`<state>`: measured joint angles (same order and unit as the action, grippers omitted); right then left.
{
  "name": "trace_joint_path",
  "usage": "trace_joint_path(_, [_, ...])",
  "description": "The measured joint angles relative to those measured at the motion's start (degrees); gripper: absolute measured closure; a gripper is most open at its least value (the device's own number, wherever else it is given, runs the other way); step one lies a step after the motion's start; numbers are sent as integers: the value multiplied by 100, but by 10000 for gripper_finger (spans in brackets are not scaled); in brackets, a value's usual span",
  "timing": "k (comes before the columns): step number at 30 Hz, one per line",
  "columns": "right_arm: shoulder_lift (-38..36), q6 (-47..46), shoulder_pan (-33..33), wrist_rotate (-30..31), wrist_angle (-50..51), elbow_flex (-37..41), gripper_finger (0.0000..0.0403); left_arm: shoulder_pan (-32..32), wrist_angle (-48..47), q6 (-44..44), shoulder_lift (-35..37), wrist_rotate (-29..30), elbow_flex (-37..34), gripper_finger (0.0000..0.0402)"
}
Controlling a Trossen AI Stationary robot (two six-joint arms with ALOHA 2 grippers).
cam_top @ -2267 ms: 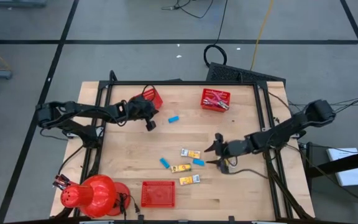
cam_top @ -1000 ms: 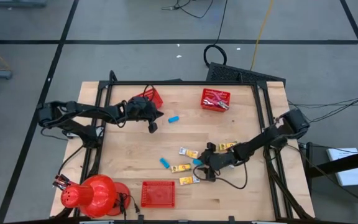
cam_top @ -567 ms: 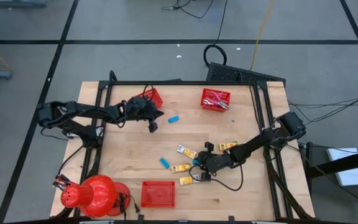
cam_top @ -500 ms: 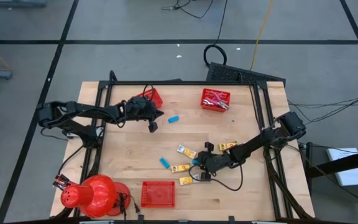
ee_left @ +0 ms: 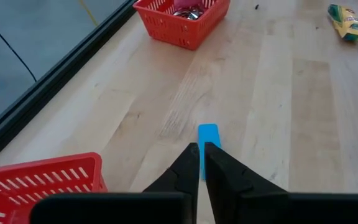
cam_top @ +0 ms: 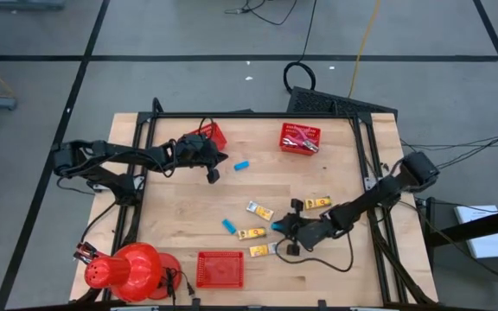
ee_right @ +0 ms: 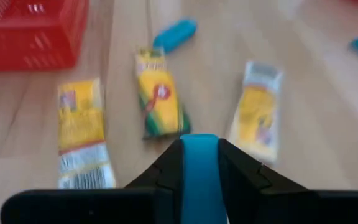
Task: Pick & Place School Supplies
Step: Put the blue eraser into the top left red bin
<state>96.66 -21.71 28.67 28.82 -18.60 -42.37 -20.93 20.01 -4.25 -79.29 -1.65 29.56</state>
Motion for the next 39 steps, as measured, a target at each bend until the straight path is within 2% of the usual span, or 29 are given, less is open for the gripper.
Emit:
trace_joint_path(5, [-360,614,-108,323,-8,0,339,1,171,-73,0,-575,0,358])
trace_joint_path(10, [-446,1591,-763,388,-584,0,339,2,475,-105,0,-950,0,355])
trace_joint_path(18, [-454,2841,-1857,-377,-2092,-4,339,23,641,-120,2,-1402,0,355])
trace_joint_path(23, [-457,2952,-2360,-945,-2524,-11,339,150,1030,-120,2,-1489,0,355])
trace_joint_path(29, [-457,2944,-2726,-1347,-2679,-64,339,275,1161,-118,-58,-1485,0,355])
trace_joint_path(36, [-213,2930,-2936,-1867,-2568,-578,339,304,1609,25,-506,-1566,0,354])
trace_joint_path(39, [-51,2939,-2942,-1932,-2405,-755,339,393,1912,28,-713,-1650,0,335])
